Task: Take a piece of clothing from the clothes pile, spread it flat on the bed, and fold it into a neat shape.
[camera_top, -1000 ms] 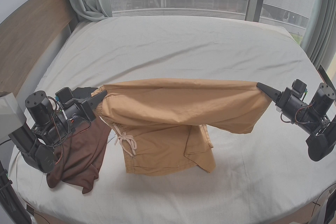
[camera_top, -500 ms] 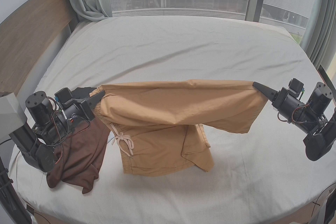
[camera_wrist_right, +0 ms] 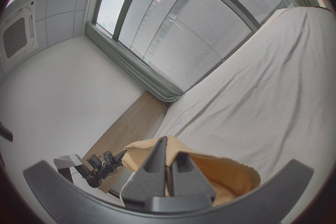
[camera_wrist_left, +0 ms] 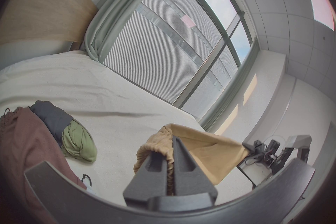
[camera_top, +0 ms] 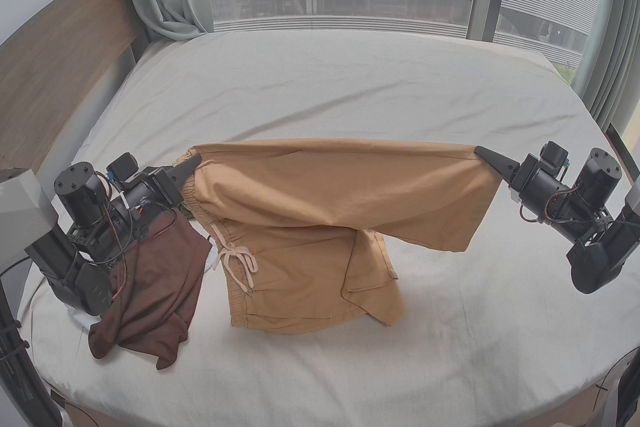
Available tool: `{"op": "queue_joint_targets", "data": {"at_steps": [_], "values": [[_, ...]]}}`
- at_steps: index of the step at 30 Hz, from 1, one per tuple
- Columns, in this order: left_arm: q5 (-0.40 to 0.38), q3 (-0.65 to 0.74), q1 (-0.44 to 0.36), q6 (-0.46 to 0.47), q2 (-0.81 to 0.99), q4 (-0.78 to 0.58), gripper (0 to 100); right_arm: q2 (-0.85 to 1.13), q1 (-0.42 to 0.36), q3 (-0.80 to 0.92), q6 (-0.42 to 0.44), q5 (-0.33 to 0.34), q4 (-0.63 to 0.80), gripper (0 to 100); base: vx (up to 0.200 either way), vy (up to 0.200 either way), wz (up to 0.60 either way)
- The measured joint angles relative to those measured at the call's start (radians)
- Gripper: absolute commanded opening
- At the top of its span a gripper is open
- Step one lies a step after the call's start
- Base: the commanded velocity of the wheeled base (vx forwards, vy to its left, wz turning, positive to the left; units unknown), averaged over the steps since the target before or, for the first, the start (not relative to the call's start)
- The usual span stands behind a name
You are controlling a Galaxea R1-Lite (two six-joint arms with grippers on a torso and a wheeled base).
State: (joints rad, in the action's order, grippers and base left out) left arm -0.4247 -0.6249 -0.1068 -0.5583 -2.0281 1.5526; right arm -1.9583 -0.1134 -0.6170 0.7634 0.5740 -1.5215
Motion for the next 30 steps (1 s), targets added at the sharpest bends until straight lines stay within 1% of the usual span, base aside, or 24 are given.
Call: {"op": "queue_joint_targets", "data": {"at_steps": [6,10,20,30], "values": [[0.015,-0.04,-0.003,-0.062,-0.017,0.0,0,-0.021,0.002,-0.053,0.04,-0.015,0.073,0,0.0,0.0,0.0],[0.017,-0.054,-0.007,-0.076,-0.043,0.0,0,-0.028,-0.001,-0.092,0.066,-0.026,0.12,0,0.0,0.0,0.0],[0.077,-0.158,-0.02,-0.099,-0.13,0.0,0,-0.097,0.007,-0.208,0.071,-0.043,0.18,0,0.0,0.0,0.0],[0.14,-0.296,-0.041,-0.11,-0.23,0.0,0,-0.208,0.014,-0.311,0.071,-0.051,0.188,0,0.0,0.0,0.0]]}}
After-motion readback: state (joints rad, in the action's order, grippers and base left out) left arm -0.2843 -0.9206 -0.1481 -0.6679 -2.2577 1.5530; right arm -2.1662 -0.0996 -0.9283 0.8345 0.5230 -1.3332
